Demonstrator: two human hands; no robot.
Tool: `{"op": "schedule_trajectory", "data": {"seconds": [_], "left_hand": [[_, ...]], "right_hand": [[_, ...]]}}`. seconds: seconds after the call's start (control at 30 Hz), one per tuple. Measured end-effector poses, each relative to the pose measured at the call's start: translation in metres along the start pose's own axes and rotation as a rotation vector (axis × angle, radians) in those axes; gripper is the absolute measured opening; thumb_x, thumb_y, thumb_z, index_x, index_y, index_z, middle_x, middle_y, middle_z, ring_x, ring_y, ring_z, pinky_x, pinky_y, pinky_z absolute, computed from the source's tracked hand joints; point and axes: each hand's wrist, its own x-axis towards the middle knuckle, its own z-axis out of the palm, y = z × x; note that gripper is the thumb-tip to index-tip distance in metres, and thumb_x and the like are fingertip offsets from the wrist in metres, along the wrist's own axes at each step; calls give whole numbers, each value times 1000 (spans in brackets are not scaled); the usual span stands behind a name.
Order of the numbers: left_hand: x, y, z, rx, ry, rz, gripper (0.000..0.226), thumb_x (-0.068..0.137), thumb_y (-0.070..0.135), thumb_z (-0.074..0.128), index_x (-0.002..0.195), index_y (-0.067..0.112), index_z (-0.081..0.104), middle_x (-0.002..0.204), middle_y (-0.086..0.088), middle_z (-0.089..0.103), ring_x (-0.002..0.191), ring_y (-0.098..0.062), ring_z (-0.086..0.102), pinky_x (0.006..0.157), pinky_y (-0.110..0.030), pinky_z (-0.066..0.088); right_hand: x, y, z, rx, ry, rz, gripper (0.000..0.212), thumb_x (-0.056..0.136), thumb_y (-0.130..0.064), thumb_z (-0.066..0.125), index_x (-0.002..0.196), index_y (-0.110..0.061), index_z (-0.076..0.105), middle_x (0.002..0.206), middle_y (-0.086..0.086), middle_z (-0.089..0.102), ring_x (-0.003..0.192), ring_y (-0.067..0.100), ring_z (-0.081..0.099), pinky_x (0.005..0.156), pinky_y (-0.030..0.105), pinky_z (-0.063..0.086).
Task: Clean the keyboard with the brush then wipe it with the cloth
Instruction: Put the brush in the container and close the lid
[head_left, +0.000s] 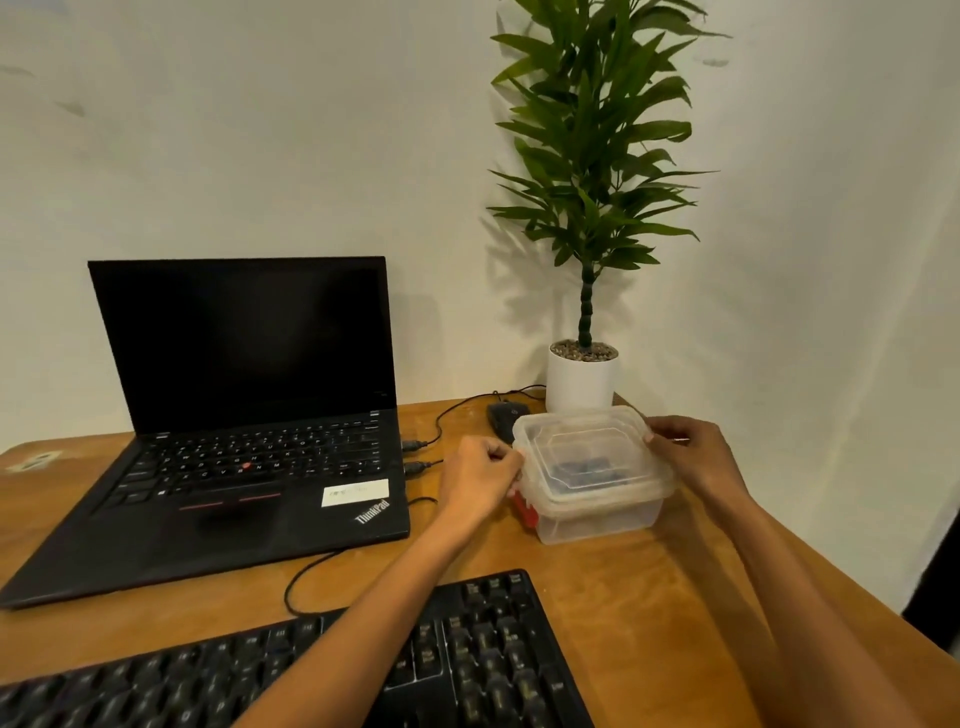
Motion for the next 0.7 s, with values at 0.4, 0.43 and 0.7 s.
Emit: {"op": "schedule_trajectory", "data": {"seconds": [0.4, 0.43, 0.7], "left_hand": [[6, -7, -2, 17, -19, -114, 21, 83, 14, 62, 69, 0, 70, 70, -17, 70, 65, -27, 64, 76, -45, 56], [5, -8, -2, -1, -26, -127, 21, 83, 14, 63, 69, 0, 70, 70, -17, 70, 63, -24, 62, 76, -44, 56], [5, -10, -1, -133, -74, -261, 21, 84, 12, 63, 73, -4, 67, 65, -14, 64, 50, -16, 52, 52, -22, 47]], "right_hand": [[2, 5, 9, -194, 2, 61, 26, 87, -11, 58, 110, -2, 64, 113, 16, 64, 98, 27, 59, 85, 35, 47], [1, 6, 9, -191, 3, 61, 26, 87, -10, 58, 110, -1, 64, 113, 16, 64, 97, 27, 59, 85, 35, 47], [-6, 6, 12, -135, 31, 70, 24, 86, -9, 58, 108, -2, 65, 111, 15, 65, 85, 17, 55, 80, 31, 47]]}}
